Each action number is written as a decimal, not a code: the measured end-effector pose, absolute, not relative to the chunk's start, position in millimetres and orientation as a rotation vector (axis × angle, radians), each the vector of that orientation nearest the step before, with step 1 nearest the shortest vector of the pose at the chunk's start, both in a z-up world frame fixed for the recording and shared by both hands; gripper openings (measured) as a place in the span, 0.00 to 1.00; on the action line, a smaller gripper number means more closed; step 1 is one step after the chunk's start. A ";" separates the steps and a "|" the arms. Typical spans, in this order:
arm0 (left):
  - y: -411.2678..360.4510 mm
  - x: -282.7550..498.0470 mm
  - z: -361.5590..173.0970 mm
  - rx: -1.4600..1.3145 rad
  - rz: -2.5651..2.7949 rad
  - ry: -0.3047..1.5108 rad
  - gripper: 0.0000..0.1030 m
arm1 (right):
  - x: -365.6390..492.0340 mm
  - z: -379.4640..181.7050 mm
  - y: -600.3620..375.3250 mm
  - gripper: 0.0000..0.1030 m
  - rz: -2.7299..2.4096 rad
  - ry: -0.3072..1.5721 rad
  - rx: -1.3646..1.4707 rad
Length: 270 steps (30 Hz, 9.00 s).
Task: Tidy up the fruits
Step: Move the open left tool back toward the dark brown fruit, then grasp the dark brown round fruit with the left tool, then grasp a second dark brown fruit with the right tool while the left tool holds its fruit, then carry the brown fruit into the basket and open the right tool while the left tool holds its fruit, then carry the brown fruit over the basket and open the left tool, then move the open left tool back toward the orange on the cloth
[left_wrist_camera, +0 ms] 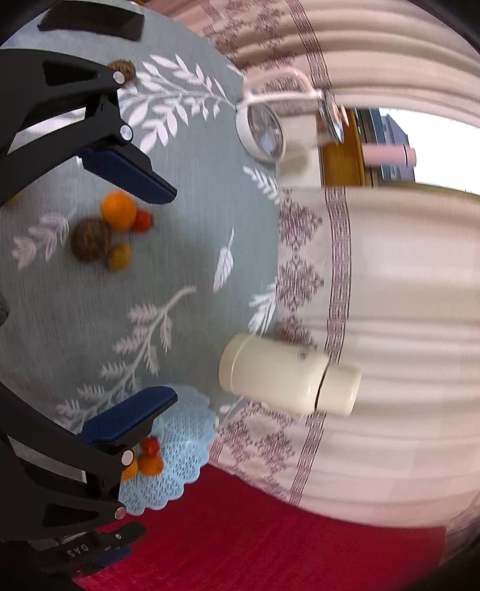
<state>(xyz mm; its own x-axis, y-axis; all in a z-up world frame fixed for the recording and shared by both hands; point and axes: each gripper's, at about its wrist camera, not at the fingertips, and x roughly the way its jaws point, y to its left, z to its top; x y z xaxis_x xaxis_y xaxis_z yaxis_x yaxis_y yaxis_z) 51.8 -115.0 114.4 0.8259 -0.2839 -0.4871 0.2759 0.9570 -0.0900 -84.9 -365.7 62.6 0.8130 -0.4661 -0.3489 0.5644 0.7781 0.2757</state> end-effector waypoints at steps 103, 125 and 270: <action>121.2 87.1 34.6 -0.341 0.095 0.593 0.41 | 76.7 24.9 -150.3 0.62 0.038 0.782 0.100; 108.8 80.4 38.5 -0.323 0.042 0.582 0.41 | 103.7 13.5 -131.8 0.41 0.072 0.856 0.082; -204.4 70.0 77.8 -0.007 -0.526 0.629 0.97 | -97.1 49.9 -353.0 0.85 -0.608 0.286 0.436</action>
<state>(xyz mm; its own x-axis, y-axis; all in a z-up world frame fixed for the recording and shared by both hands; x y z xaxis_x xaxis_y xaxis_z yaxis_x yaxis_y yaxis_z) 70.0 -204.4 77.8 0.6825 -0.4707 -0.5591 0.4666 0.8694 -0.1624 -97.1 -353.0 49.9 0.7863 -0.4856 -0.3821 0.6038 0.7352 0.3082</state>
